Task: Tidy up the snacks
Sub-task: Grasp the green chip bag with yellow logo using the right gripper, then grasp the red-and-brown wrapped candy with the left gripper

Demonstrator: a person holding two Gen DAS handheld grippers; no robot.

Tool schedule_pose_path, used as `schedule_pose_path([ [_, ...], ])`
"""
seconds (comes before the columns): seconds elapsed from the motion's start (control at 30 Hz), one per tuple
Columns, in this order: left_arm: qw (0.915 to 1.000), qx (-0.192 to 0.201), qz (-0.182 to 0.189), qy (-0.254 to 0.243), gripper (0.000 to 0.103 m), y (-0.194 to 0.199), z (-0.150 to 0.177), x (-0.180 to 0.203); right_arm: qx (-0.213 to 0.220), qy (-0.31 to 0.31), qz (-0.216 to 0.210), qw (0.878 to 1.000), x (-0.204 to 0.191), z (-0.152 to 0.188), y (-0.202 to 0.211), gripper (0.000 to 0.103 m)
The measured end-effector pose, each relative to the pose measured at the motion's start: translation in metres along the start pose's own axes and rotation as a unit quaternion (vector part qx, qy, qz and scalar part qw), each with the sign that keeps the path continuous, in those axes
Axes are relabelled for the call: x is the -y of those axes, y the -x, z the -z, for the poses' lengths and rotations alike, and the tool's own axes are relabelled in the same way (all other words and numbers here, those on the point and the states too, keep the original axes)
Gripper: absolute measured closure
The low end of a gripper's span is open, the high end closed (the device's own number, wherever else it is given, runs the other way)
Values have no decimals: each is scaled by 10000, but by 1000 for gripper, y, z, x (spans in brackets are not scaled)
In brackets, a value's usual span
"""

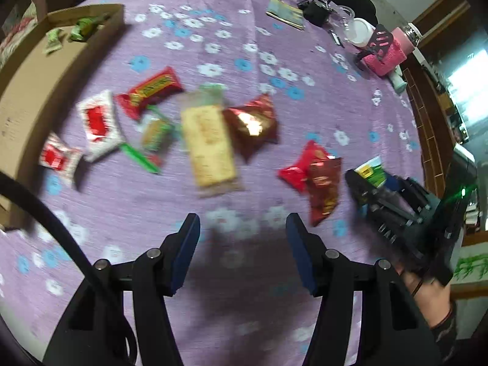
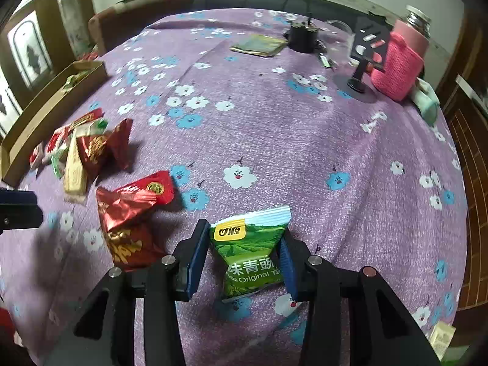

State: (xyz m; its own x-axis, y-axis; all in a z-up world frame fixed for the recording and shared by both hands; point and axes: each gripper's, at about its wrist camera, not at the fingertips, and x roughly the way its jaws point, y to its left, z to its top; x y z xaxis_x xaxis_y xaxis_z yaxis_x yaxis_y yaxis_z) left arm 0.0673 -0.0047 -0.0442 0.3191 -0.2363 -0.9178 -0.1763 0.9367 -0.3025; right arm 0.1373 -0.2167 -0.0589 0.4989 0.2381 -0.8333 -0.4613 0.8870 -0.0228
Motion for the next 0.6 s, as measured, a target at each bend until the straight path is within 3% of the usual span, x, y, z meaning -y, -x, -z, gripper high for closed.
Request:
schedule_pose_path([
  [0.23,9989,-209,147,399,41,-28,-6,41,-37,-89,-131,9999,16,13,5,60],
  [0.6,9946,-190,-174,1004,40,-55,-25,62,2,-166,-340,9993,29,20,6,61],
])
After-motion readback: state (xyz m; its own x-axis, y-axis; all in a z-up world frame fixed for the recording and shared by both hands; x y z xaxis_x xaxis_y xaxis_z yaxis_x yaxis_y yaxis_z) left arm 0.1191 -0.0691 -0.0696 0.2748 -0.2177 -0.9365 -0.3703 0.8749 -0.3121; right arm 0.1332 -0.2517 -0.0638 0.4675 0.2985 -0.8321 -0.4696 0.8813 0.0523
